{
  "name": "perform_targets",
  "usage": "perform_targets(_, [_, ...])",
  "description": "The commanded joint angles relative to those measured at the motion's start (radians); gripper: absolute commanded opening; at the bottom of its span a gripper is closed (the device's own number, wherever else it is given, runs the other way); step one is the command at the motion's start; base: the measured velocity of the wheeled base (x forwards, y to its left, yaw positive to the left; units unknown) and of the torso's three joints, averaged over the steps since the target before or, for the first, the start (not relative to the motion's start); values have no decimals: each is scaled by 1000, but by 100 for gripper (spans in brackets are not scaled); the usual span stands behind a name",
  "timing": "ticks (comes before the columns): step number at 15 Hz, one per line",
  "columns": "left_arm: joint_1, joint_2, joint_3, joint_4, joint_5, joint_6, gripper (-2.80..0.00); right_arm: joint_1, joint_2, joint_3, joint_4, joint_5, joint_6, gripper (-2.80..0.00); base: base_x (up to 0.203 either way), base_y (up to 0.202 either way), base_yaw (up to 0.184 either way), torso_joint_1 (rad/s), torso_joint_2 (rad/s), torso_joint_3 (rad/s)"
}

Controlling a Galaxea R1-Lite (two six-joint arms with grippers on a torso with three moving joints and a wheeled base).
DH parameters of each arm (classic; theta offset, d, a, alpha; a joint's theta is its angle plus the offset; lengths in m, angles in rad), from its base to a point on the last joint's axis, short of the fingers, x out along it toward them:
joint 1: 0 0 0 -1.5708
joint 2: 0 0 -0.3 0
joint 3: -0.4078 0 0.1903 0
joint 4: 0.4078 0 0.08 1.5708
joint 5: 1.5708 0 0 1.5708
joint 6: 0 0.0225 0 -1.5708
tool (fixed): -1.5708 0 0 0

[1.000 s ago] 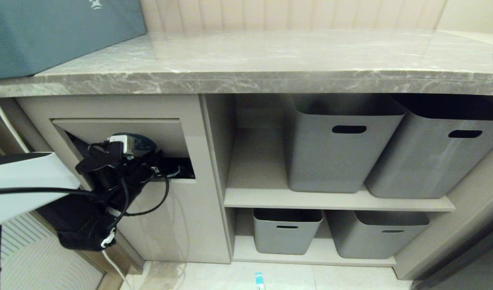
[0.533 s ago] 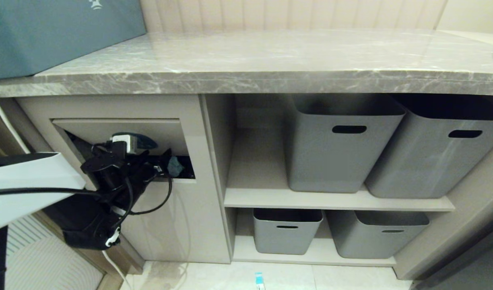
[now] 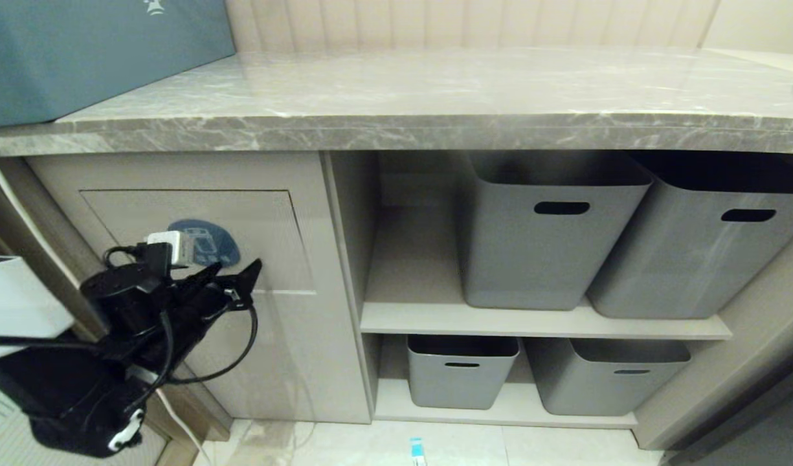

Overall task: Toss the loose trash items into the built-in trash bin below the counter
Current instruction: Put the garbage in the trash can, then pick up the garbage

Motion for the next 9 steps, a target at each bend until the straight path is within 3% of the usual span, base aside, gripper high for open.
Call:
perform_targets(1, [-5, -123, 79, -9, 5, -2, -280, 0, 1, 1, -1, 0, 0, -280, 0, 0, 0, 0, 0, 0])
perform_targets(5, [-8, -328, 144, 53, 50, -1, -280, 0, 2, 2, -1, 0, 0, -280, 0, 0, 0, 0, 0, 0])
perform_targets(7, [-6, -472, 141, 250, 55, -1, -280, 0, 0, 0, -1, 0, 0, -280, 0, 0, 0, 0, 0, 0])
perform_targets(9, [-3, -677, 133, 591, 55, -9, -280, 0, 0, 1, -1, 0, 0, -280, 0, 0, 0, 0, 0, 0])
